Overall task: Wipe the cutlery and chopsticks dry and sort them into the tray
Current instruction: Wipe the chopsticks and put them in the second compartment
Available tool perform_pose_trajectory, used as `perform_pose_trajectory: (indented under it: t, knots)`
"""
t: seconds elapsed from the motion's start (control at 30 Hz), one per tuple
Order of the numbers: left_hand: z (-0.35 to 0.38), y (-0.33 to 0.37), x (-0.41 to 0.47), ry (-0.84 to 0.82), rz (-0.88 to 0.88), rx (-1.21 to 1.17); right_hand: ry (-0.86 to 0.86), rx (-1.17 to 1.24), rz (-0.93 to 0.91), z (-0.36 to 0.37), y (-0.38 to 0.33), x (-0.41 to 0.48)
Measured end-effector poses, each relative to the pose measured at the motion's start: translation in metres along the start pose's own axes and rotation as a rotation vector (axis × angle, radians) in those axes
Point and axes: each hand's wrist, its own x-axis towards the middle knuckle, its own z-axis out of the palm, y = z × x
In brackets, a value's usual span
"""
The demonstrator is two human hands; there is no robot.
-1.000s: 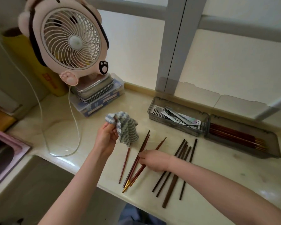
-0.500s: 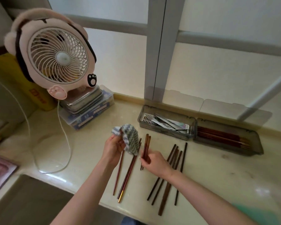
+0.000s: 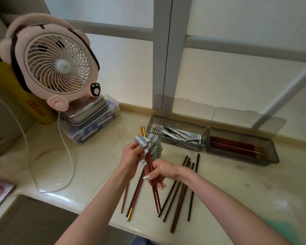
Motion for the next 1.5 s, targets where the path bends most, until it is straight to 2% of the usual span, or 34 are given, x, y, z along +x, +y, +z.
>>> perform_pose_trajectory:
  t: [0.13, 0.33, 0.47, 0.63, 0.73, 1.0, 1.07, 1.17, 1.2, 1.27, 1.33, 1.4, 1.5]
  knots:
    - [-0.001, 0.006, 0.003, 0.019, 0.004, -0.058, -0.087, -0.016, 0.051, -0.001, 0.005, -0.006]
    - [0.006, 0.011, 0.009, 0.123, -0.007, 0.006, -0.078, 0.006, 0.061, 0.003, 0.012, -0.012]
    - [0.000, 0.013, 0.015, 0.133, -0.036, 0.018, -0.067, 0.023, 0.037, 0.007, 0.012, -0.013]
    - [-0.010, 0.019, 0.024, 0.195, -0.065, -0.024, 0.102, 0.023, -0.007, 0.016, 0.032, -0.019]
    - [-0.008, 0.012, 0.020, 0.239, -0.044, 0.029, 0.209, -0.017, -0.020, 0.017, 0.039, -0.018]
    - [0.011, -0.019, -0.010, 0.094, -0.078, 0.089, 0.330, 0.133, -0.113, 0.011, 0.022, -0.016]
    - [0.011, -0.021, -0.013, 0.070, -0.078, 0.087, 0.296, 0.120, -0.098, 0.008, 0.023, -0.015]
    - [0.005, -0.020, -0.010, 0.065, -0.101, 0.211, 0.263, -0.024, 0.000, -0.003, 0.019, -0.022]
    - [0.004, -0.020, -0.008, 0.068, -0.114, 0.255, 0.306, -0.104, 0.013, -0.010, 0.015, -0.026]
    - [-0.001, -0.017, -0.005, 0.037, -0.135, 0.320, 0.501, -0.182, -0.075, -0.023, 0.006, -0.032]
    - [-0.003, -0.014, -0.003, -0.057, -0.150, 0.398, 0.722, 0.024, -0.231, -0.035, -0.004, -0.037]
    - [-0.001, -0.012, -0.003, -0.153, -0.158, 0.504, 0.786, 0.274, -0.322, -0.043, -0.013, -0.037]
    - [0.002, -0.013, -0.003, -0.242, -0.176, 0.640, 0.782, 0.274, -0.318, -0.051, -0.020, -0.037]
